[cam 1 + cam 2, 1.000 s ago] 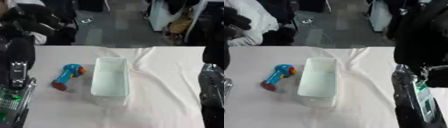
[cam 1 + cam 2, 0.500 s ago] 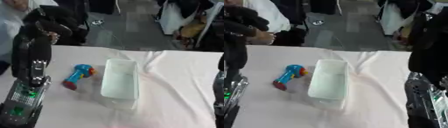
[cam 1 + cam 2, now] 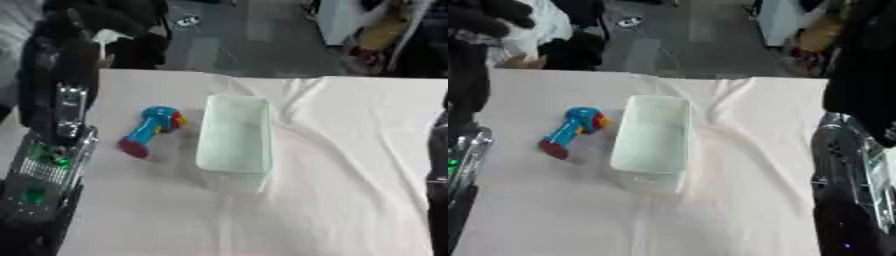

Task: Pick up objects on the table and place them in the box.

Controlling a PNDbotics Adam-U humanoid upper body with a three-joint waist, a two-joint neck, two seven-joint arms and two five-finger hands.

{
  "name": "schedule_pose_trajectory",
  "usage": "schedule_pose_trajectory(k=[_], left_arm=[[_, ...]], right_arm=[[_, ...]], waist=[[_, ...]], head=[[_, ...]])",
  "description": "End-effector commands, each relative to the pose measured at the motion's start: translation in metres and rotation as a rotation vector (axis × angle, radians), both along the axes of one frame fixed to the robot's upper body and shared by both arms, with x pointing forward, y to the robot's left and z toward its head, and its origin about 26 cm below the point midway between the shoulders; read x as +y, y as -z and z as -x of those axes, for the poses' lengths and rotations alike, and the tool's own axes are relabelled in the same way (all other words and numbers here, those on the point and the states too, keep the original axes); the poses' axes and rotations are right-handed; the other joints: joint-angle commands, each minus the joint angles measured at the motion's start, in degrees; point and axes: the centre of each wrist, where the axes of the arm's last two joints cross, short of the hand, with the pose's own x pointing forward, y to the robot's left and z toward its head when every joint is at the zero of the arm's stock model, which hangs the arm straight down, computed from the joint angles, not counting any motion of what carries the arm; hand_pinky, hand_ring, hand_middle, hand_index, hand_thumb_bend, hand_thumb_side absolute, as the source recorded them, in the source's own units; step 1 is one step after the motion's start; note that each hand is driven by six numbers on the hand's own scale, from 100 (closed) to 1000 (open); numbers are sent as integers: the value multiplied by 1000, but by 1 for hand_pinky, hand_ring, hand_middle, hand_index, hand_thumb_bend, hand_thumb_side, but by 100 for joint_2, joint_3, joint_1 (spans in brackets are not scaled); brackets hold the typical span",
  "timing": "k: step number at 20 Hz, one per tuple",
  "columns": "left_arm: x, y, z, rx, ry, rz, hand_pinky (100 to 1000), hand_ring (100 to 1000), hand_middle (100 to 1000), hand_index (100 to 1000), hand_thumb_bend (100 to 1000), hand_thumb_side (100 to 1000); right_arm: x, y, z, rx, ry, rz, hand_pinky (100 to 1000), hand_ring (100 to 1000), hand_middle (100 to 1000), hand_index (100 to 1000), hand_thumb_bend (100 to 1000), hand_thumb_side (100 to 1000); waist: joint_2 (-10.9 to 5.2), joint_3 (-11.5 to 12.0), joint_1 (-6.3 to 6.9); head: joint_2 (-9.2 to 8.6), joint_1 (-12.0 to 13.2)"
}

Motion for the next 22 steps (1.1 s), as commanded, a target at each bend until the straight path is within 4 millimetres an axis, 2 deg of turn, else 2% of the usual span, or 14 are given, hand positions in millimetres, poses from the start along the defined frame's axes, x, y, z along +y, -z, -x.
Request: schedule_pose_trajectory(k=[1,3,4,5,6,9,10,14,20,22], left_arm=[[14,-5,-6,72,-117,-186,655,611,867,820,382,1000],[23,-7,-14,120,-196,-302,652,612,869,828,380,1000],[27,-8,-18,143,-234,-361,639,625,888,865,367,1000],[31,-10,-23,165,-270,-418,640,625,888,864,367,1000],[35,-10,-28,185,-301,-465,632,642,901,899,372,1000],[45,-12,-43,250,-407,-591,641,656,904,923,391,1000],[48,-12,-48,265,-433,-630,671,691,915,946,397,1000],[56,-12,-68,344,-523,-776,703,730,917,956,399,1000],[62,-19,-93,418,-562,-993,725,796,921,964,416,1000],[65,-21,-102,450,-581,-1083,621,787,922,978,467,1000]], right_arm=[[-6,-5,3,42,15,-66,289,373,437,629,100,1000],[-6,-3,3,79,45,-40,287,369,438,626,100,1000],[-6,-1,3,92,59,-23,278,353,442,617,100,1000],[-5,0,3,104,71,-7,278,353,442,617,100,1000],[-5,1,3,113,81,4,276,348,445,612,100,1000],[-4,3,4,132,102,20,277,350,446,611,100,1000],[-4,3,4,137,106,20,280,352,448,619,100,1000],[-4,6,4,161,119,23,277,347,448,614,100,1000],[-4,8,4,185,134,36,278,346,450,612,100,1000],[-4,9,4,193,137,38,279,346,451,612,100,1000]], waist=[[-111,-21,93],[-158,-27,169],[-179,-29,201],[-199,-33,228],[-216,-38,251],[-255,-63,298],[-267,-69,310],[-313,-95,338],[-376,-132,359],[-403,-140,363]], head=[[14,517],[69,699],[85,722],[100,726],[111,707],[155,611],[177,571],[283,500],[427,456],[499,452]])
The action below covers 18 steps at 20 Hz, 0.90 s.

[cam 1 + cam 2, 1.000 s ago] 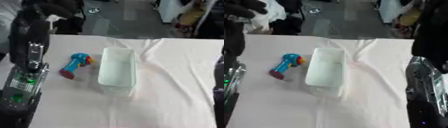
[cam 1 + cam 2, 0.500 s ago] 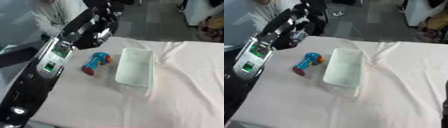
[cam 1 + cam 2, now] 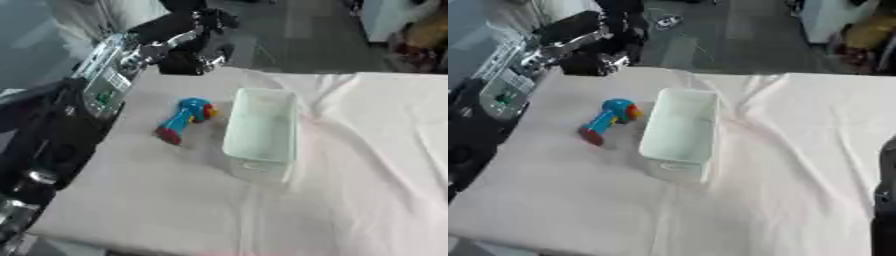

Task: Pick up objects on the table and place them in the box.

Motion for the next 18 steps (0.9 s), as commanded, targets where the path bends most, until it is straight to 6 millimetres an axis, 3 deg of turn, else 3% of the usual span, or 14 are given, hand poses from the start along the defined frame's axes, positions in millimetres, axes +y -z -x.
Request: schedule_pose_trajectory(k=[1,3,7,11,15,18], left_arm=[[15,-11,-12,60,-60,-142,614,788,919,981,477,1000],[22,-9,-22,131,-109,-207,612,792,921,986,494,1000],[35,-8,-41,230,-206,-331,645,879,946,1000,615,1000],[42,-4,-57,310,-279,-449,716,932,939,1000,824,1000],[46,2,-70,412,-359,-577,806,998,907,1000,930,1000],[47,6,-76,479,-419,-655,747,966,864,965,961,1000]], right_arm=[[-1,-4,2,-8,7,15,279,346,451,612,100,1000],[0,-3,2,-4,8,14,280,348,451,612,100,1000],[0,-3,2,-4,13,7,285,353,453,614,100,1000],[0,-3,2,0,17,9,284,352,453,613,100,1000],[0,-2,3,3,17,9,286,353,454,613,100,1000],[0,-2,3,3,16,7,286,354,454,614,100,1000]], waist=[[-108,-9,10],[-132,-23,12],[-153,-37,9],[-157,-33,3],[-164,-38,-2],[-170,-44,-5]], head=[[120,-22],[167,22],[183,57],[185,72],[185,75],[185,74]])
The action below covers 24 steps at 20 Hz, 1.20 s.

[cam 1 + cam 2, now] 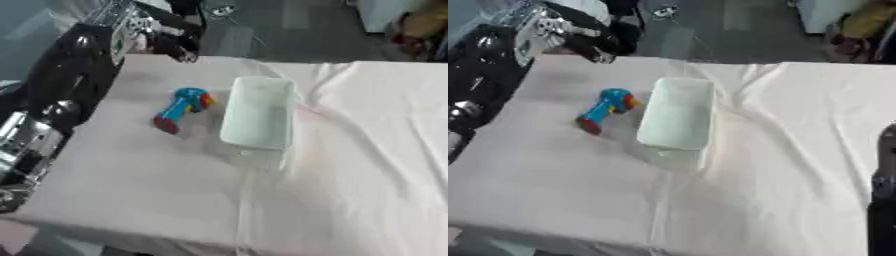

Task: Pick up objects on the table and place them in the box.

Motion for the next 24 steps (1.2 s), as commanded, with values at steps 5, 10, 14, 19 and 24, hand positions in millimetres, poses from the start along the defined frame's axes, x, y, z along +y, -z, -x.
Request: schedule_pose_trajectory(k=[5,10,14,19,24], left_arm=[[7,-6,-11,134,-99,-193,571,826,760,884,939,1000],[4,1,-15,204,-78,-238,529,779,733,866,936,1000],[10,12,-15,303,-31,-234,571,811,792,918,1000,1000],[19,34,-15,420,18,-228,776,961,919,1000,1000,1000],[12,48,-17,471,19,-279,664,872,842,994,1000,1000]], right_arm=[[1,-5,2,-18,-4,-4,288,357,454,614,100,1000],[1,-3,3,-12,-3,-3,288,357,454,614,100,1000],[1,-2,3,-7,0,-3,290,359,454,614,100,1000],[0,-1,3,1,2,3,289,359,454,614,100,1000],[0,1,3,8,3,6,289,358,454,614,100,1000]], waist=[[-107,-18,-3],[-136,-10,6],[-169,8,18],[-220,34,32],[-256,45,39]], head=[[-3,15],[-3,6],[-3,-10],[-3,-1],[-3,20]])
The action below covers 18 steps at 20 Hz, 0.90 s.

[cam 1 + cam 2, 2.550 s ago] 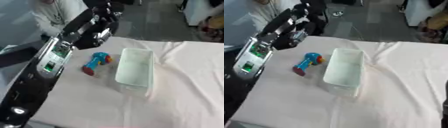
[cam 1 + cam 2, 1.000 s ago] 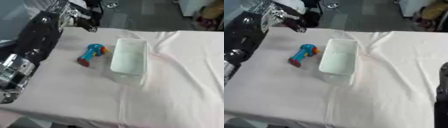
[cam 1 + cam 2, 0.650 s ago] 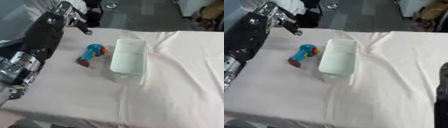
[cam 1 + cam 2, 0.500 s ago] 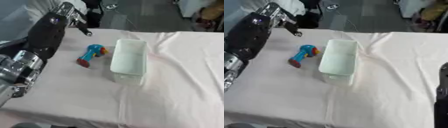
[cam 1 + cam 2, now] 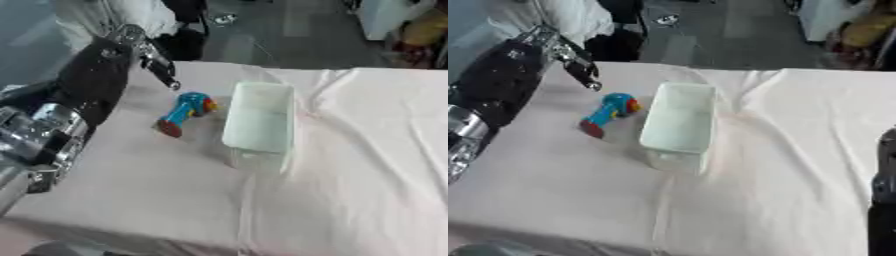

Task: Pick up objects on the table and place them in the box.

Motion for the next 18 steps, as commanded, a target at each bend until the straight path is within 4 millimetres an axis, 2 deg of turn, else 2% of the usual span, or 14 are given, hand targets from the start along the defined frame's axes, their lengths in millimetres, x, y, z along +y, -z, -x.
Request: schedule_pose_trajectory(k=[1,4,5,7,8,9,12,16,18], left_arm=[[-2,-13,-4,251,133,-104,652,863,833,988,1000,1000],[-3,-3,-3,289,151,-95,638,855,842,993,1000,1000],[-2,0,-3,301,159,-86,672,886,886,1000,1000,1000],[0,5,-1,326,182,-58,846,995,975,1000,1000,1000],[1,7,-1,336,192,-44,801,963,946,1000,1000,1000],[2,8,-1,342,200,-37,1000,1000,1000,1000,1000,1000],[0,12,-1,363,218,-40,1000,1000,1000,1000,1000,1000],[-5,15,-2,375,232,-47,871,1000,1000,1000,1000,1000],[-8,15,-3,372,238,-42,846,1000,996,1000,1000,1000]], right_arm=[[0,-5,2,-17,-1,4,290,359,454,614,100,1000],[0,-5,2,-18,-1,1,290,360,455,614,100,1000],[0,-5,2,-18,-1,1,291,360,455,614,100,1000],[0,-5,2,-17,0,1,291,361,455,614,100,1000],[0,-5,2,-17,0,1,291,360,455,614,100,1000],[0,-5,2,-17,0,1,290,360,455,614,100,1000],[1,-4,2,-15,-1,4,291,360,455,614,100,1000],[1,-4,2,-14,-3,3,291,360,455,614,100,1000],[1,-4,2,-13,-4,3,291,360,456,614,100,1000]], waist=[[-85,7,6],[-89,0,7],[-90,0,7],[-91,0,8],[-92,2,9],[-93,2,9],[-100,0,9],[-104,-6,6],[-105,-10,6]], head=[[-3,22],[-3,18],[-3,18],[-3,20],[-3,22],[-3,23],[-3,35],[-3,51],[-3,59]])
